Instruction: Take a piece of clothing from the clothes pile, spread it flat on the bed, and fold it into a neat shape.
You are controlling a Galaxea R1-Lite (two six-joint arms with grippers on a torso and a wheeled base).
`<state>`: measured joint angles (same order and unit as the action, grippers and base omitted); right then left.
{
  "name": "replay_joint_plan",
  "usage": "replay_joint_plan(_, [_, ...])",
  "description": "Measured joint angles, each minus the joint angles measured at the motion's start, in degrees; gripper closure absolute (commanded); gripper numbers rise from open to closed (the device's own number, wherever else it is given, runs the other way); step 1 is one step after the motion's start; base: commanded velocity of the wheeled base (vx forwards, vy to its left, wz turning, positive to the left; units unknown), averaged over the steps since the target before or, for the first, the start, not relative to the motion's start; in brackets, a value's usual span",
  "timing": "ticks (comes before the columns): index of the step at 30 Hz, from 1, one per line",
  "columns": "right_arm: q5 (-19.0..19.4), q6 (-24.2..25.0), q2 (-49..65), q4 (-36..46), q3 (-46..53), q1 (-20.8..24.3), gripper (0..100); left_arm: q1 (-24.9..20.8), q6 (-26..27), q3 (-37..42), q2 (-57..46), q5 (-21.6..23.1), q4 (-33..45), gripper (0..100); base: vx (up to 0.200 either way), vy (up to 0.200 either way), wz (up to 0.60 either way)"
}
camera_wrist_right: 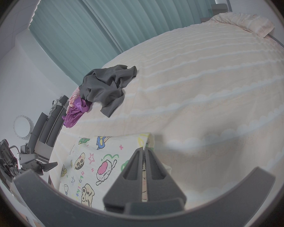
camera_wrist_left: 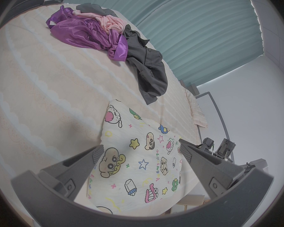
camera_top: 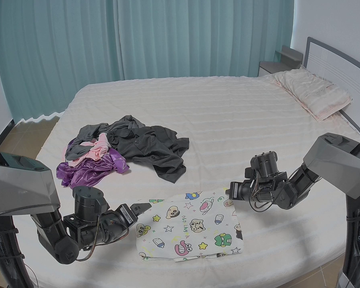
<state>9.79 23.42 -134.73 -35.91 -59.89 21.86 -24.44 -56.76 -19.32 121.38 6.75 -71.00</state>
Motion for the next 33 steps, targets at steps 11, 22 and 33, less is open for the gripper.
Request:
replay_joint_plan(11, [-0.07,0.06,0.0,-0.07,0.02,-0.45,100,0.0,-0.04,-0.07,0.0,0.02,-0.02,0,0.0,0.0,0.0])
replay_joint_plan(22, [0.0,2.19,3.56,-0.07,1.38,-0.89,0,0.0,0.24,0.01,-0.24,-0.41,-0.28,0,0.0,0.0,0.0])
replay_joint_plan(33, [-5.08,3.51,19.41,-0.32,11.61,-2.05,0,0.39,7.36,-0.16,-5.69,-5.97,-3.85,0,0.0,0.0,0.0])
